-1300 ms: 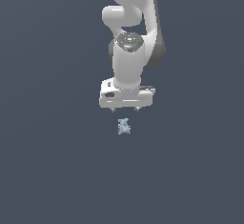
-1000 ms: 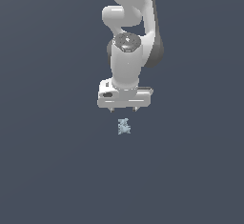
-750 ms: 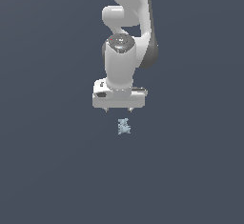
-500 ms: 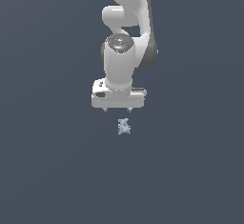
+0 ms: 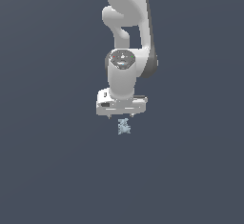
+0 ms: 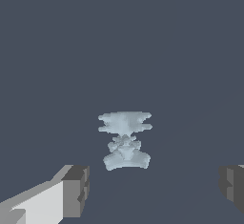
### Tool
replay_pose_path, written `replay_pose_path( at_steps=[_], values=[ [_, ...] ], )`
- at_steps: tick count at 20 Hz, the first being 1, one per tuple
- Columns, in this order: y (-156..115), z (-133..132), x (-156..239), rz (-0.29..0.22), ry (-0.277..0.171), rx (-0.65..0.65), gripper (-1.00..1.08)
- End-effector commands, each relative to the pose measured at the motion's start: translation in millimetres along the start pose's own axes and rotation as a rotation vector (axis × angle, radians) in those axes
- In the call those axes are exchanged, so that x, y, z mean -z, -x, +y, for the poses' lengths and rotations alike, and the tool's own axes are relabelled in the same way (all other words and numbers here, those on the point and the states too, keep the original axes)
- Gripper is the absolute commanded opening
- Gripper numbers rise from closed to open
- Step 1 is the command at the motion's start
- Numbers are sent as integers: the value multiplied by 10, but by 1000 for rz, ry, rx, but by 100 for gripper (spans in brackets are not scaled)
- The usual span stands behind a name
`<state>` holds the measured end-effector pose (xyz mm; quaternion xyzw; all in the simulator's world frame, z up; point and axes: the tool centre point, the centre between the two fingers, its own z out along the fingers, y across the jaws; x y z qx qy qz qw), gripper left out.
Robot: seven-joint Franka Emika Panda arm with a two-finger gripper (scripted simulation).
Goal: Pick up the object and move it to a goal position.
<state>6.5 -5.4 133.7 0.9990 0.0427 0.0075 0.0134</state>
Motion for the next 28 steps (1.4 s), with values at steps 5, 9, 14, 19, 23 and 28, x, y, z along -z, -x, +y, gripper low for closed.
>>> replay_pose_path(
  at_steps=[5, 9, 14, 19, 23, 28],
  values=[
    [-9, -117, -342, -11, -22, 38, 100],
    [-8, -144, -419, -13, -28, 46, 100],
    [-3, -140, -445, -14, -27, 44, 100],
    [6, -149, -656, -14, -27, 45, 100],
    [12, -156, -851, -13, -27, 46, 100],
    [1, -159, -923, -13, -28, 46, 100]
  ],
)
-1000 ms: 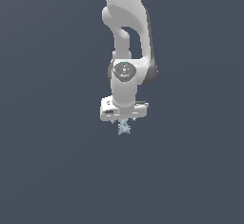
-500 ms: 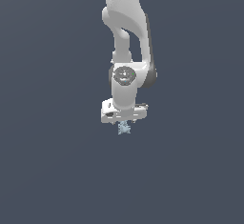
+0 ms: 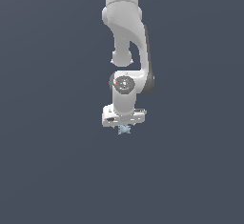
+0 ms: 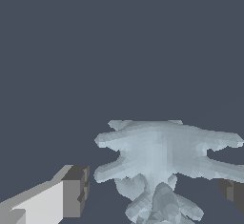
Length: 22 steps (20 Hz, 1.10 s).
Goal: Pick up the object and move it to a goal position.
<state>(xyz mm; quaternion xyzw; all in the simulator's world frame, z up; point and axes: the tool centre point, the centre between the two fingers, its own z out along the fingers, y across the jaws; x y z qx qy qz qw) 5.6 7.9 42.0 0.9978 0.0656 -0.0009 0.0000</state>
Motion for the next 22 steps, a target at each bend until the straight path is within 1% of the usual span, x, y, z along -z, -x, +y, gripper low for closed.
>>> replay_pose_path(
  at_steps=[1, 10, 14, 18, 22],
  values=[
    [-9, 0, -10, 2, 0, 0, -100],
    [-9, 0, -10, 2, 0, 0, -100],
    [4, 43, 1, 2, 1, -1, -100],
    [70, 203, 27, 2, 1, -1, -100],
    [184, 486, 72, 2, 1, -1, -100]
  ],
)
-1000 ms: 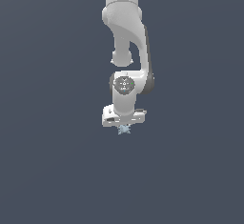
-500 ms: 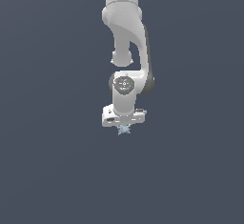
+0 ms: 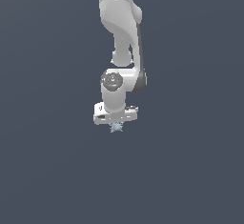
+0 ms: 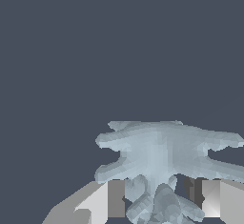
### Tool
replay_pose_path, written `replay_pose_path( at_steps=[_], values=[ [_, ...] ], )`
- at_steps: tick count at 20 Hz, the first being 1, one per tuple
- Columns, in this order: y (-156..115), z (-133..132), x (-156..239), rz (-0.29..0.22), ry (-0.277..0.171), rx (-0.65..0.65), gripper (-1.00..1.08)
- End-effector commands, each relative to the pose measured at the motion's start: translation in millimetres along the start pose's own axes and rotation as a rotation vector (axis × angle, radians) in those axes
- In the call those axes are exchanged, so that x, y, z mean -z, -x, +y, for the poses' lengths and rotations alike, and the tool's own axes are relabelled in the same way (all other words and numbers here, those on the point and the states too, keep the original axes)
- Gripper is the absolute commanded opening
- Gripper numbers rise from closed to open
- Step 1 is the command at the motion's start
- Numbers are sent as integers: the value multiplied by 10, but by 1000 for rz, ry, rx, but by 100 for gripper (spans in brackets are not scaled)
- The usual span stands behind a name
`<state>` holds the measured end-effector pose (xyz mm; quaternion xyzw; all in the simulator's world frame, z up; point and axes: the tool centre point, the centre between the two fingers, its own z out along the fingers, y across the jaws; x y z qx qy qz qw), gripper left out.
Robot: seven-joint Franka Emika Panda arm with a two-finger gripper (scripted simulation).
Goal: Pick up the object and move it to a goal position.
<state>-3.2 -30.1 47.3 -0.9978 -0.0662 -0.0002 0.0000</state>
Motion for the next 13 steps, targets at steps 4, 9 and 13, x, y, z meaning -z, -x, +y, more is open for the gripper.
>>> replay_pose_path(
  at_steps=[4, 9, 13],
  values=[
    [172, 451, 69, 0, 0, -1, -100],
    [260, 701, 109, 0, 0, -1, -100],
    [281, 763, 118, 0, 0, -1, -100]
  ],
)
